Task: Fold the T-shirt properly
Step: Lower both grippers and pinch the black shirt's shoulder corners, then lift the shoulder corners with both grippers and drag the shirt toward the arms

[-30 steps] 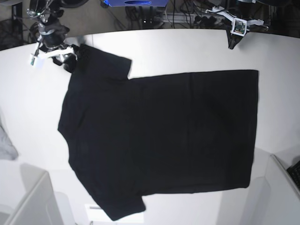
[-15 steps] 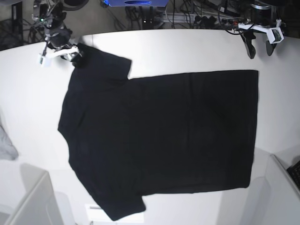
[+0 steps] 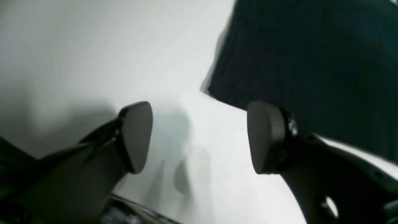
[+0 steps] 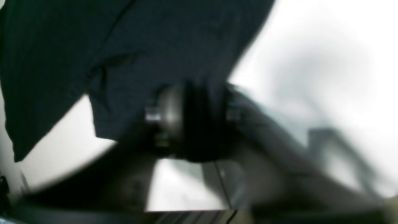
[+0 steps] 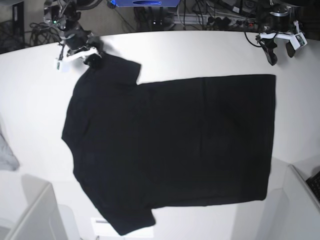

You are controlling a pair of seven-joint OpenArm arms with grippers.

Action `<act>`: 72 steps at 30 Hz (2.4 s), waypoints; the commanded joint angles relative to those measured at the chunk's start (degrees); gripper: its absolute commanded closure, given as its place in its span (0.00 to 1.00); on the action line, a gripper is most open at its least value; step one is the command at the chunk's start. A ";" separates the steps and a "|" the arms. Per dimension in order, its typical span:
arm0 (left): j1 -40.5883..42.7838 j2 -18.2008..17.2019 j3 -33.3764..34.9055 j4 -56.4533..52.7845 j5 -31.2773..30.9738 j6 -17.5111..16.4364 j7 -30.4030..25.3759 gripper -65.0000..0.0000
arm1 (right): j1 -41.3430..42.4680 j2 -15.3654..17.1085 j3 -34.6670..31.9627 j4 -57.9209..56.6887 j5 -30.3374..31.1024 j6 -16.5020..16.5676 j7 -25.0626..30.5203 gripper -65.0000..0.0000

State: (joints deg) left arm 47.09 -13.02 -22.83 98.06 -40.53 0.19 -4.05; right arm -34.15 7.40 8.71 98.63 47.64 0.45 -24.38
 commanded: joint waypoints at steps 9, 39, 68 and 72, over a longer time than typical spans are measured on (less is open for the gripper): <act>-9.77 -5.14 -0.42 -3.86 -8.48 0.12 14.65 0.29 | 0.79 0.29 -0.05 -5.13 -0.56 -0.76 -1.60 1.00; -19.97 -5.14 0.19 -5.45 -8.39 0.03 32.58 1.00 | -0.79 1.08 8.74 -3.55 -0.38 -0.76 -1.60 1.00; -2.56 -5.05 -1.48 13.19 -1.62 0.03 32.41 1.00 | -13.19 -0.67 8.92 16.23 -0.12 -0.76 -1.60 1.00; -3.71 -4.96 -1.13 13.89 -0.04 0.03 32.67 1.00 | -10.90 -0.59 8.65 16.23 -0.12 -0.76 -1.60 1.00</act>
State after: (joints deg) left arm 43.24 -17.43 -23.55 111.07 -40.36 0.23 29.91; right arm -44.51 6.42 17.26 113.93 47.16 -0.64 -26.92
